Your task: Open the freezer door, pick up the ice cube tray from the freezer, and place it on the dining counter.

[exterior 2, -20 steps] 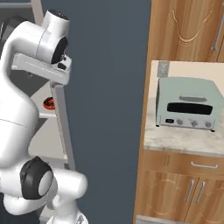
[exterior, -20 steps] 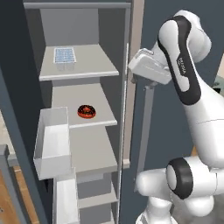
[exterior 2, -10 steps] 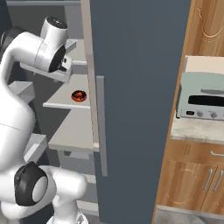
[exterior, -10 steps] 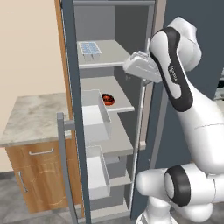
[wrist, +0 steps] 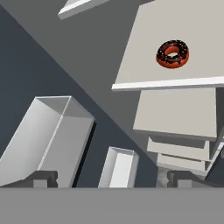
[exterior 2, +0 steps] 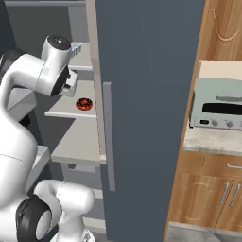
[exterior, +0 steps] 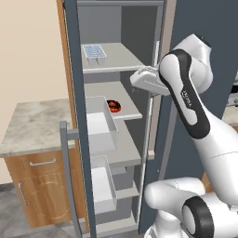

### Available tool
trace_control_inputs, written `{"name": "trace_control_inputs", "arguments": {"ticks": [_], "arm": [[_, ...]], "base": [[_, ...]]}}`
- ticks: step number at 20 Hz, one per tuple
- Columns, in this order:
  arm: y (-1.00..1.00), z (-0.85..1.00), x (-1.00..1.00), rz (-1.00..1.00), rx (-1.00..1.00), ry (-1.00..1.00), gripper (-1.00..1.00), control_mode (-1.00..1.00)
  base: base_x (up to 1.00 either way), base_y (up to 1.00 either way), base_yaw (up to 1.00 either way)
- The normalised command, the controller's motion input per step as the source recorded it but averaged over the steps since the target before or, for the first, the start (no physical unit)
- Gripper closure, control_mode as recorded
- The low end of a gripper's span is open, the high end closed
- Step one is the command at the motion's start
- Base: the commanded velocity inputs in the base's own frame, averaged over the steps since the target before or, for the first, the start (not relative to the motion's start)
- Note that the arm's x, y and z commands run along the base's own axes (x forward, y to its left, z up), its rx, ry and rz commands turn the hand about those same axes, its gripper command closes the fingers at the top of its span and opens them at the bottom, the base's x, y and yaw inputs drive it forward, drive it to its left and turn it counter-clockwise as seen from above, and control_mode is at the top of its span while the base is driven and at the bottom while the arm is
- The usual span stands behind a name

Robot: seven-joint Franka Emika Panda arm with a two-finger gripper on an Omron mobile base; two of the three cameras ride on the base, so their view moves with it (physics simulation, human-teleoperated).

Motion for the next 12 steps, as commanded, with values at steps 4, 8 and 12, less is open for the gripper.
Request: {"name": "trace_control_inputs", "arguments": {"ticks": [4,8,12], "arm": [[0.0,0.0,0.0,0.0,0.0,0.0,-1.0,1.0],[0.0,0.0,0.0,0.0,0.0,0.0,-1.0,1.0],[0.0,0.0,0.0,0.0,0.0,0.0,-1.0,1.0]], "base": [[0.46,-0.16,-0.02],[0.2,-0.11,0.0],[0.26,-0.01,-0.02]]}}
